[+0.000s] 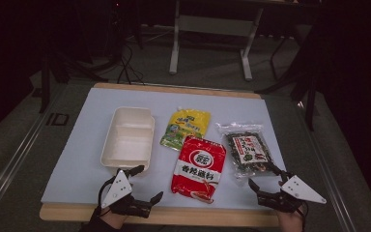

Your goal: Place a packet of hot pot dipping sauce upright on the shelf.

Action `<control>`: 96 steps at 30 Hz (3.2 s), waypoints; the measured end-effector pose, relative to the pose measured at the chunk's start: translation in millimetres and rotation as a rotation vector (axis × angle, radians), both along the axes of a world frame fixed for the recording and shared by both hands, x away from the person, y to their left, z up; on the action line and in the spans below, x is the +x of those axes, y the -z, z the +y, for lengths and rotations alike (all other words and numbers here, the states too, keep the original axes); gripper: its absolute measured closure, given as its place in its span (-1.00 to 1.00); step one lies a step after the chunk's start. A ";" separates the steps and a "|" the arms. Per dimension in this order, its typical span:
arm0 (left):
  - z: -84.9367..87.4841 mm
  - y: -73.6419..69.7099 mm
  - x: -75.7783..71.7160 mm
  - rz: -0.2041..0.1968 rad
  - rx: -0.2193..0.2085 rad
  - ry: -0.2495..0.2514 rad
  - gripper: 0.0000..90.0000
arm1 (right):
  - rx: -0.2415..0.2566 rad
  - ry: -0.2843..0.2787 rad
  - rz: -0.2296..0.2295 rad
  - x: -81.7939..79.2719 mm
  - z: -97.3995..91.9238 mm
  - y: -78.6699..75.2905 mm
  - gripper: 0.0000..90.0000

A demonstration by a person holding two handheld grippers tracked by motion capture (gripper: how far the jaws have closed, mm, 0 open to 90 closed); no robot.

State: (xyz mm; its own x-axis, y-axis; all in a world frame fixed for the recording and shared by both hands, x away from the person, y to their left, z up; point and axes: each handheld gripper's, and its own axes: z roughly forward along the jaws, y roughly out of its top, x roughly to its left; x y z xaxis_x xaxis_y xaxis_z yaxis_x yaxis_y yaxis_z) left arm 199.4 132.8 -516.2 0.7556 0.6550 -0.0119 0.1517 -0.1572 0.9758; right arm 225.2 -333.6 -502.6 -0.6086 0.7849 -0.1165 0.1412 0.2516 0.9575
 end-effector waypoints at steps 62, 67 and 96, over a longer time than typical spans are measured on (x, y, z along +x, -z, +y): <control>-7.8 3.2 -1.3 0.004 0.054 0.038 -0.96 | -0.189 -0.013 0.262 117.2 85.9 -29.4 -0.10; -8.7 3.6 -1.5 0.005 0.058 0.040 -0.96 | -0.221 -0.022 0.348 129.8 86.7 -22.1 0.12; -9.7 5.2 -0.6 0.019 0.072 0.041 -0.96 | -0.323 0.002 0.599 163.1 99.0 12.5 0.96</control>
State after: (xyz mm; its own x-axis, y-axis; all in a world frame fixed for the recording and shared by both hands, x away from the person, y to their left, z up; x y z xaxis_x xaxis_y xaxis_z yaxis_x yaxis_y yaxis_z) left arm 198.8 123.2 -521.3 0.7820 0.6230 0.0192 0.1621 -0.2330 0.9589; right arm 388.3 -234.5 -515.1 -0.6395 0.7687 0.0119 0.6247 0.5105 0.5909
